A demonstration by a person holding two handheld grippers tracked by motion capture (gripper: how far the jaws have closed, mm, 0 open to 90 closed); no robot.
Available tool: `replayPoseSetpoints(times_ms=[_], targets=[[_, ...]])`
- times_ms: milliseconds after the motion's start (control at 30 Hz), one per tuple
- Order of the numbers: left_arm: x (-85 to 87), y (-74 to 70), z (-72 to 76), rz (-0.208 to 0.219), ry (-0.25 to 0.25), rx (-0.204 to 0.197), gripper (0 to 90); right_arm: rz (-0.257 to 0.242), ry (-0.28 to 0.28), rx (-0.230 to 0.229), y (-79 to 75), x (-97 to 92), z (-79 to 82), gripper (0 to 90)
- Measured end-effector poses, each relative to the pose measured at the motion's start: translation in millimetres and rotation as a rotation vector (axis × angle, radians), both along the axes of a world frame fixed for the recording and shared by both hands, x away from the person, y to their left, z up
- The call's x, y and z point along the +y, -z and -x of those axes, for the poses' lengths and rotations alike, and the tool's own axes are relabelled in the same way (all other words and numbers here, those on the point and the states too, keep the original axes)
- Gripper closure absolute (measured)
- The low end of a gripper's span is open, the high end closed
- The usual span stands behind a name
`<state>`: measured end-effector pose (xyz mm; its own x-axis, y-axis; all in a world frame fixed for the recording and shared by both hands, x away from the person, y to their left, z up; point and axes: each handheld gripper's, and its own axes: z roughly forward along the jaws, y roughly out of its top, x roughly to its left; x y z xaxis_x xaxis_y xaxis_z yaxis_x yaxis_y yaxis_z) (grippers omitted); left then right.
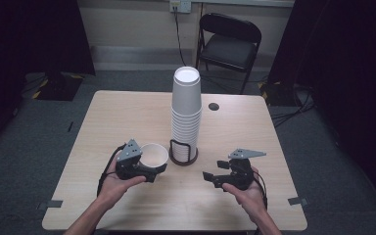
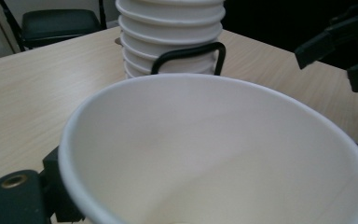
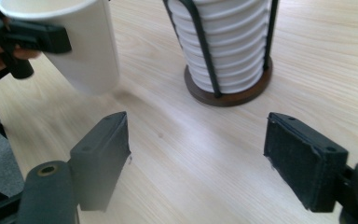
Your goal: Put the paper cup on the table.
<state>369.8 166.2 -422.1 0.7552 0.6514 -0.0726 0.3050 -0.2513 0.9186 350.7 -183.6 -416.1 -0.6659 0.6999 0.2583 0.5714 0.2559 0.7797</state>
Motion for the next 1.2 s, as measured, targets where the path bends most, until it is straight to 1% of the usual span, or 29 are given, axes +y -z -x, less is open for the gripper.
replayPoseSetpoints(times_ms=[67,200,267,333,367,433,467,533,600,667,767,800,900,933,967,1033,1067,1133,1200], targets=[[3.5,-2.4,-3.8,0.017,-0.014,0.007,10.9,0.005,0.010,0.004,1.7,-2.9,0.5,18.4],[10.4,-5.1,-11.5,0.025,-0.055,0.004,10.9,0.003,0.029,0.001,4.8,-6.9,3.0,14.5],[12.8,-5.2,-17.1,0.028,-0.069,0.010,10.9,-0.006,0.034,0.009,6.2,-8.8,4.2,14.5],[14.8,-4.6,-22.4,0.045,-0.083,0.007,10.9,0.007,0.046,0.003,6.5,-10.8,5.9,14.5],[16.2,-5.1,-24.8,0.040,-0.088,0.008,10.8,0.013,0.048,0.001,6.6,-12.0,6.9,14.5],[18.8,-6.5,-28.9,0.050,-0.107,0.007,10.8,0.009,0.049,-0.004,7.1,-15.0,8.3,14.5],[20.3,-7.7,-31.3,0.053,-0.113,-0.001,10.7,0.014,0.049,-0.009,7.8,-16.2,8.8,14.5],[22.5,-10.7,-36.5,0.067,-0.136,-0.011,10.7,0.009,0.057,-0.010,9.5,-18.0,9.4,14.5],[24.2,-12.4,-41.5,0.059,-0.144,-0.030,10.7,0.013,0.059,-0.007,11.5,-18.4,9.0,14.5],[25.9,-12.7,-44.6,0.051,-0.158,-0.036,10.6,0.015,0.058,-0.001,12.1,-18.1,9.0,14.6],[30.1,-9.6,-51.0,0.053,-0.206,-0.036,10.6,0.016,0.054,0.006,12.1,-18.2,8.7,14.7],[31.5,-8.7,-54.3,0.042,-0.215,-0.045,10.6,0.017,0.053,0.008,12.8,-18.1,8.0,14.6],[33.5,-7.1,-63.4,0.058,-0.254,-0.046,10.6,0.022,0.051,0.015,14.5,-17.4,6.3,14.8],[33.6,-6.4,-65.5,0.056,-0.259,-0.072,10.5,0.024,0.048,0.016,14.9,-16.9,6.1,14.7],[32.4,-5.6,-66.9,0.061,-0.264,-0.083,10.6,0.025,0.047,0.019,15.2,-16.4,6.0,14.8],[30.7,-4.7,-70.8,0.047,-0.271,-0.086,10.5,0.028,0.039,0.025,15.7,-16.2,5.7,14.8],[29.9,-4.1,-72.8,0.048,-0.277,-0.084,10.4,0.027,0.036,0.033,15.9,-16.2,5.5,14.8],[29.1,-2.6,-77.9,0.049,-0.286,-0.095,10.4,0.025,0.032,0.042,16.2,-16.3,5.6,14.8],[29.5,-0.4,-84.7,0.061,-0.305,-0.090,10.4,0.024,0.032,0.048,16.7,-16.5,5.3,14.8]])
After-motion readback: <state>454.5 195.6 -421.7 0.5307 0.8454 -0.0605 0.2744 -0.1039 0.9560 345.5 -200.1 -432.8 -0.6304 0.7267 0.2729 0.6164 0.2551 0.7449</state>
